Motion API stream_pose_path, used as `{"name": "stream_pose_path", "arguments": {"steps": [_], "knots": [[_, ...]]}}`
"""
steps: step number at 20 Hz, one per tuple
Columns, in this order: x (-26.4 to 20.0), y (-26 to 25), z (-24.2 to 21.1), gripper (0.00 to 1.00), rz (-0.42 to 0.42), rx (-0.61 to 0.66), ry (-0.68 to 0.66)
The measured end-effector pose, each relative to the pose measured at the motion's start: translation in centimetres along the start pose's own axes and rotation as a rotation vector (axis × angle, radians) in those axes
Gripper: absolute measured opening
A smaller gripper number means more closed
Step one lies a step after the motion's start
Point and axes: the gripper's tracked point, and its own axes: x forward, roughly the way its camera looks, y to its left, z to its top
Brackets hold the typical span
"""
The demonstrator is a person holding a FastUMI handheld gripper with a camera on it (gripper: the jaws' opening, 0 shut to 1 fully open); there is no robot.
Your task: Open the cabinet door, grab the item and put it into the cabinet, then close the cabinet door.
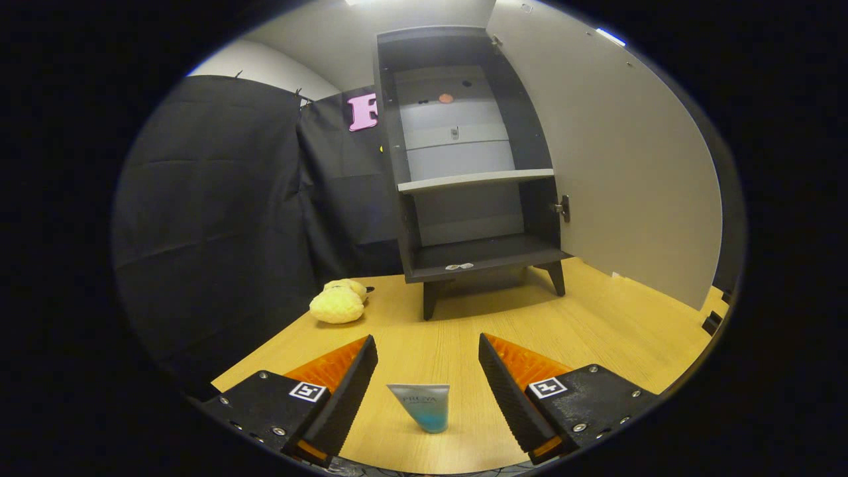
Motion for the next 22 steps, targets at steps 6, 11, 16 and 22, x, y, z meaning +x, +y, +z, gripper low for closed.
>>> {"name": "stream_pose_path", "arguments": {"steps": [6,11,16,22], "knots": [[1.2,-0.2,-4.7,0.95,-0.023,-0.004,0.118],[1.6,-0.7,-8.0,0.93,-0.031,-0.019,0.204],[1.5,-0.9,-8.5,0.64,-0.031,-0.051,0.234],[1.4,-0.7,-5.5,0.51,-0.001,-0.048,0.226]]}}
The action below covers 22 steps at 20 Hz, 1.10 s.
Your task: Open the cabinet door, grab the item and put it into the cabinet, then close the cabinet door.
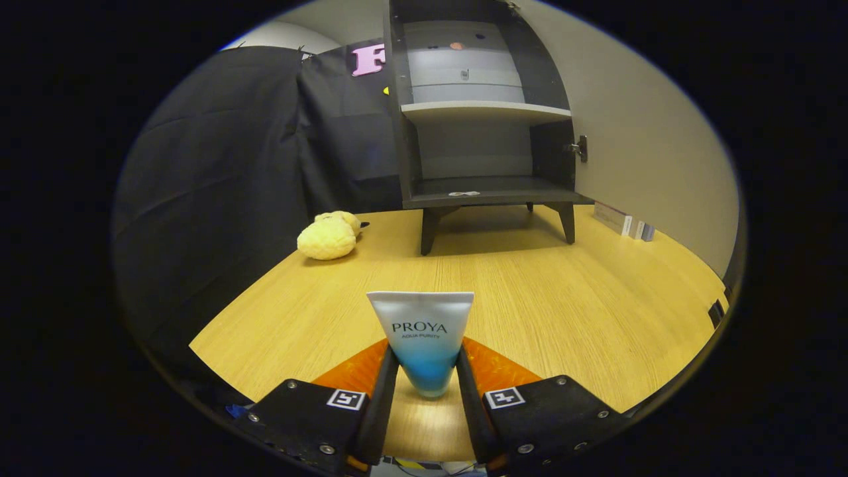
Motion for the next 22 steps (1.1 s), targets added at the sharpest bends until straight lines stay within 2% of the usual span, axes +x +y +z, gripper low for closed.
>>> {"name": "stream_pose_path", "arguments": {"steps": [12,22], "knots": [[-0.9,-4.2,11.4,0.51,-0.039,-0.027,-0.090],[0.9,-7.4,22.6,0.51,-0.050,-0.017,-0.175]]}}
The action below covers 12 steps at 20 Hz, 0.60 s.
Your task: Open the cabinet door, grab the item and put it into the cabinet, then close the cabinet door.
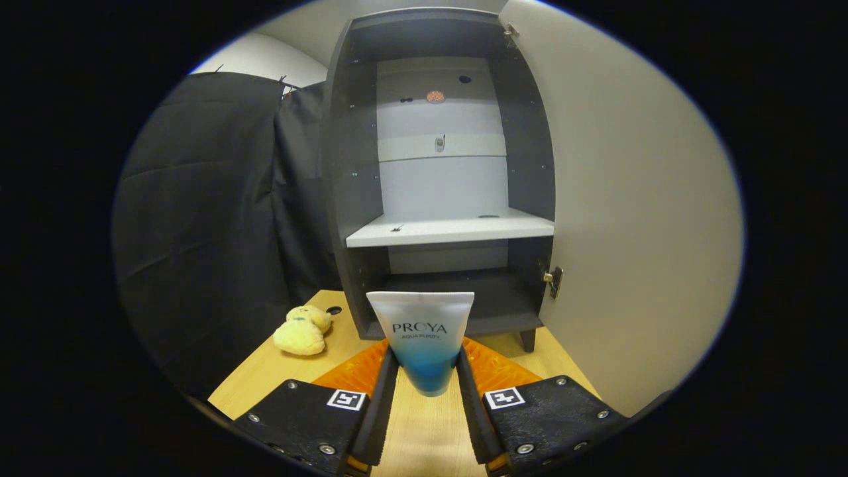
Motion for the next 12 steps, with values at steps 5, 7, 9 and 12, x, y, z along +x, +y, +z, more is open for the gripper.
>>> {"name": "stream_pose_path", "arguments": {"steps": [5,7,9,12], "knots": [[2.1,-0.3,4.1,0.51,0.004,0.003,-0.028],[3.1,-0.3,5.6,0.51,0.013,-0.002,-0.029],[4.1,-0.1,7.1,0.51,0.019,0.003,-0.033],[5.7,-0.4,9.7,0.51,0.015,0.014,-0.060]]}}
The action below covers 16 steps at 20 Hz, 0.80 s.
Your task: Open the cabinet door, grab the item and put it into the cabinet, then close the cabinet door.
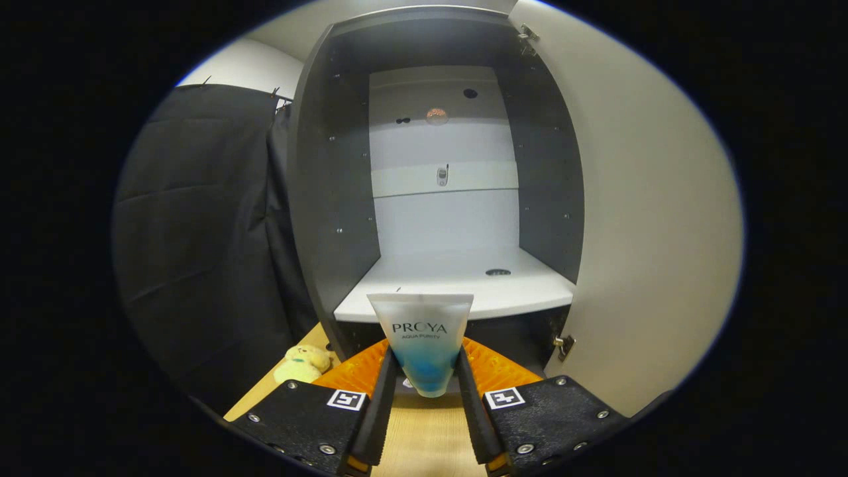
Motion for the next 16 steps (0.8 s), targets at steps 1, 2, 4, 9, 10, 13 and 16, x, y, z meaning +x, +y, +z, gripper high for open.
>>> {"name": "stream_pose_path", "arguments": {"steps": [1,2,4,9,10,13,16], "knots": [[0.6,-0.1,0.7,0.51,-0.002,0.001,-0.010],[1.2,-0.2,1.7,0.51,-0.005,0.003,-0.020],[2.7,-0.6,3.4,0.51,-0.010,0.011,-0.035],[6.8,-1.1,6.0,0.51,-0.013,0.022,-0.024],[7.7,-1.3,6.4,0.51,-0.016,0.027,-0.021],[10.1,-1.5,6.9,0.51,-0.019,0.000,-0.006],[12.0,-1.5,6.2,0.51,-0.020,-0.018,0.040]]}}
